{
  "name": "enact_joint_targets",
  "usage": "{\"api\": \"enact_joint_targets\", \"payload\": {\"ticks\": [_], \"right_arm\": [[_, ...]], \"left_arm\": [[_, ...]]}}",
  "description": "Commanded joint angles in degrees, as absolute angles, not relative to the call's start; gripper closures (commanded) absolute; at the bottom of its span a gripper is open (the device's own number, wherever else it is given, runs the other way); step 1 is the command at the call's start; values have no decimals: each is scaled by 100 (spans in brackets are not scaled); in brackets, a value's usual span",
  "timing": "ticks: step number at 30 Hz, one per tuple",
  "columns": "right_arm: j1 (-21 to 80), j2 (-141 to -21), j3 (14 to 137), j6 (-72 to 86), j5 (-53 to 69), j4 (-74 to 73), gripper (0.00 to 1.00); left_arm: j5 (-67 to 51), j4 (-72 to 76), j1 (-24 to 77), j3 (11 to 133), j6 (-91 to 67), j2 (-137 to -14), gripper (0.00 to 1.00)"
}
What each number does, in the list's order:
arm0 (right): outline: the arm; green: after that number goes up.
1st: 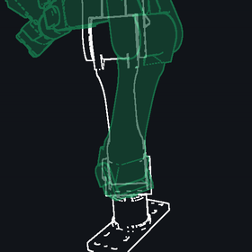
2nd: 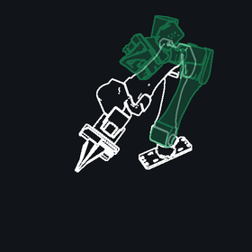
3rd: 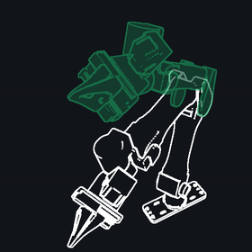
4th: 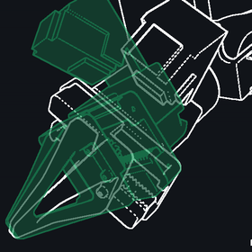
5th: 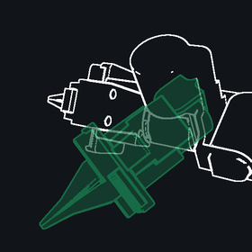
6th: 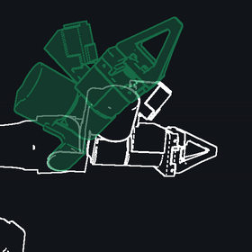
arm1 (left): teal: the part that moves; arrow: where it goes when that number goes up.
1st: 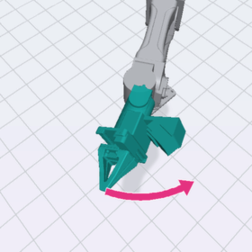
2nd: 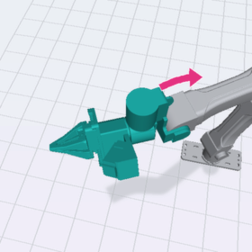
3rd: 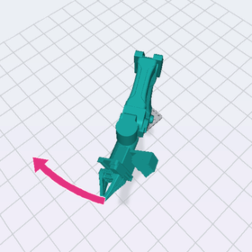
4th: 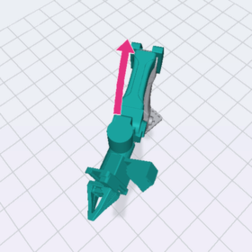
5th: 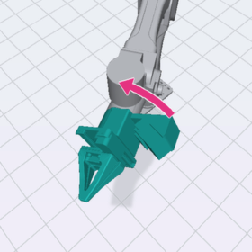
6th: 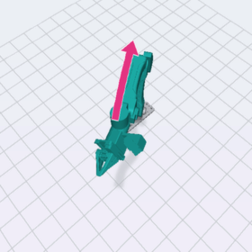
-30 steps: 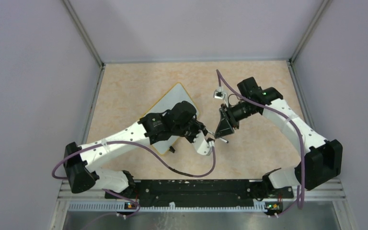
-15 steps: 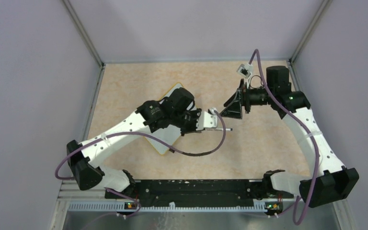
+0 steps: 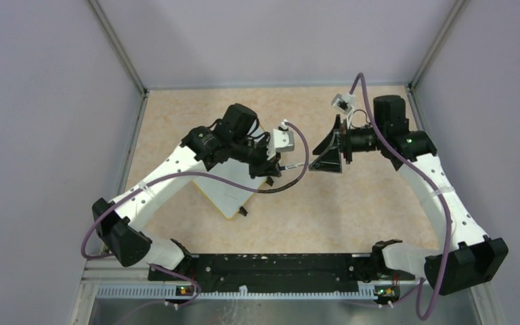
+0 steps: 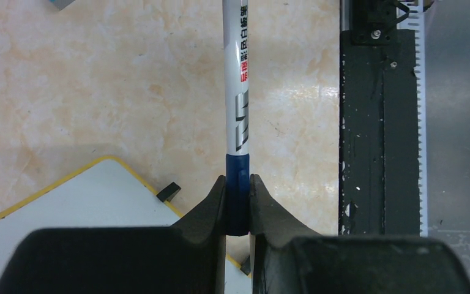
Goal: Write a sentence on the whiteboard
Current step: Open the pen cap of the whiteboard marker.
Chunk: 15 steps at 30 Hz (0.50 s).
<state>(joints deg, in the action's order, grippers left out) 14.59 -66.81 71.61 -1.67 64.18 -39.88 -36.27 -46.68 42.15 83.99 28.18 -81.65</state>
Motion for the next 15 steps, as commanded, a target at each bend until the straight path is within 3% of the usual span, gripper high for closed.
{"api": "enact_joint_targets", "payload": {"ticks": [1,4,10,15], "right_arm": [[1903,-6922,7295,-634,6257,-4359,13],[2013,-7014,7302,-516,6224,-4319,20],[2124,-7260,7232,-71,6352,-4113,44],[2202,-7294,7144,-92,6210,-4129,53]], "left_arm": [[-4170,-4489,4228,8316,2956,-8132,100],[-4209,-4190,4229,8098,2892,-8019,100],[-4087,-3889,4228,7948,2730,-8012,100],[-3987,-3791,4228,7930,2637,-8024,100]]}}
